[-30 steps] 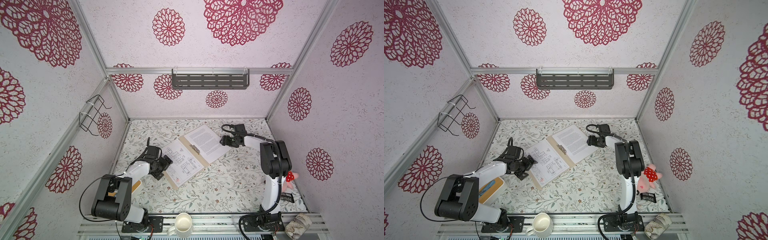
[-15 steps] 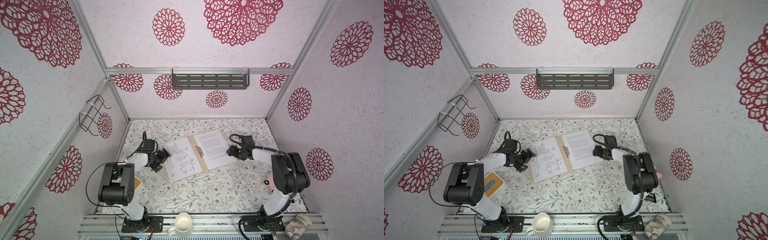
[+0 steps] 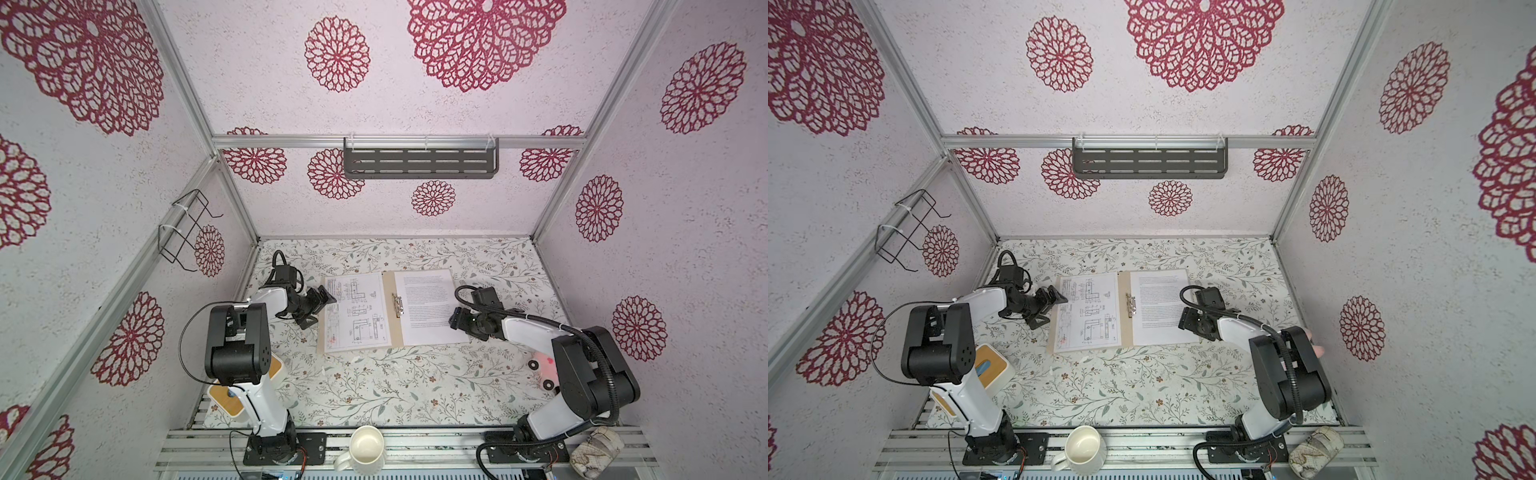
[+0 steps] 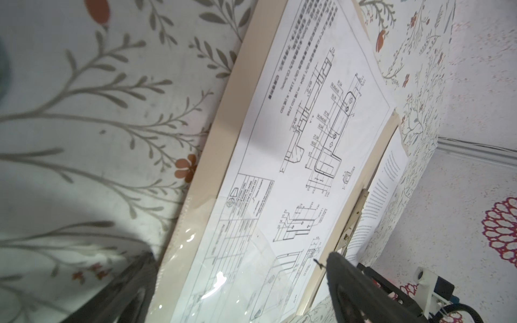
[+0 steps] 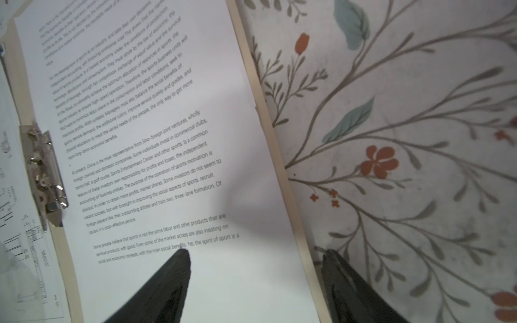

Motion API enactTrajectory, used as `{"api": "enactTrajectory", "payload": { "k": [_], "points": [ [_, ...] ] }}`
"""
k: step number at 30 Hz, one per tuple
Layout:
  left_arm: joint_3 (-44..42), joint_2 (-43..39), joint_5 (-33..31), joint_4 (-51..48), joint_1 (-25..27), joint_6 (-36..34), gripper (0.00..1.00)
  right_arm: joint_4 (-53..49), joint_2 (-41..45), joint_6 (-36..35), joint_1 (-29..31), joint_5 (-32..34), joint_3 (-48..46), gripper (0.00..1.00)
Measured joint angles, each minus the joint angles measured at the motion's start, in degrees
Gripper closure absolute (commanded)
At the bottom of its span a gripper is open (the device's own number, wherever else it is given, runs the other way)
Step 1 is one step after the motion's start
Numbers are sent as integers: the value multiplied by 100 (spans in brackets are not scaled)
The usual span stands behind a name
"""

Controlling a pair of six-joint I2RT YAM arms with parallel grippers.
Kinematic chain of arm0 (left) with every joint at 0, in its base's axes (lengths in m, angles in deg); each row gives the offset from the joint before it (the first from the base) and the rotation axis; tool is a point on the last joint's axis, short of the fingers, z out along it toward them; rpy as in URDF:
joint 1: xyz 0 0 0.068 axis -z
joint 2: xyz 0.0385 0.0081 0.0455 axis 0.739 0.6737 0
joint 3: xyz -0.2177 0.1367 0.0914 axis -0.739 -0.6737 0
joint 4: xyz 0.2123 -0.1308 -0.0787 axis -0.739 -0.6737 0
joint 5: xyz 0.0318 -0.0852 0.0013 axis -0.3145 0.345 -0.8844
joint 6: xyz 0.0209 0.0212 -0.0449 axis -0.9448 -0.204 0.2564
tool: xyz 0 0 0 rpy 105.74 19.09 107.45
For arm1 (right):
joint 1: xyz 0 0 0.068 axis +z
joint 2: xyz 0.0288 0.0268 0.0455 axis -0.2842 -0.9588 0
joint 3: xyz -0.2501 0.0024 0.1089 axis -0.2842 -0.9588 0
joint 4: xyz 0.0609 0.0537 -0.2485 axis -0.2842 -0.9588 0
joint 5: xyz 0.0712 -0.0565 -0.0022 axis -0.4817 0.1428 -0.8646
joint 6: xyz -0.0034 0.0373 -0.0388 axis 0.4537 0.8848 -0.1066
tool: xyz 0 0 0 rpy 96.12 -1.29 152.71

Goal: Put the files into the folder
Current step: 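Move the left gripper to the near edge of the beige folder cover, then pinch the edge of the beige folder cover with the left gripper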

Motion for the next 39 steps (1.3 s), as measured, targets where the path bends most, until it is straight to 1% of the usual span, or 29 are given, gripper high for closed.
{"api": "enactTrajectory", "payload": {
  "k": [4,7,10,17,20,25,33,39],
  "points": [
    [44,0,-24,-214,-35,-205,2,-284,-208,-33,-50,90,391,21],
    [48,0,-33,-293,-79,-350,2,-291,-494,-81,-61,109,793,21],
    [50,0,-24,-323,-114,-476,2,-240,-595,-157,-63,114,984,20],
    [170,105,87,-354,-125,-815,2,66,-780,-334,-101,2,997,20],
    [260,201,208,-339,-133,-935,2,166,-973,-422,-101,-98,997,20],
    [313,302,476,-229,-138,-1067,2,343,-1016,-542,-101,-258,988,22],
    [157,286,868,2,-219,-1132,1,717,-1008,-562,-138,-302,809,23],
    [-149,79,999,197,-238,-1019,0,866,-999,-588,-162,-275,739,23]
  ]
}}
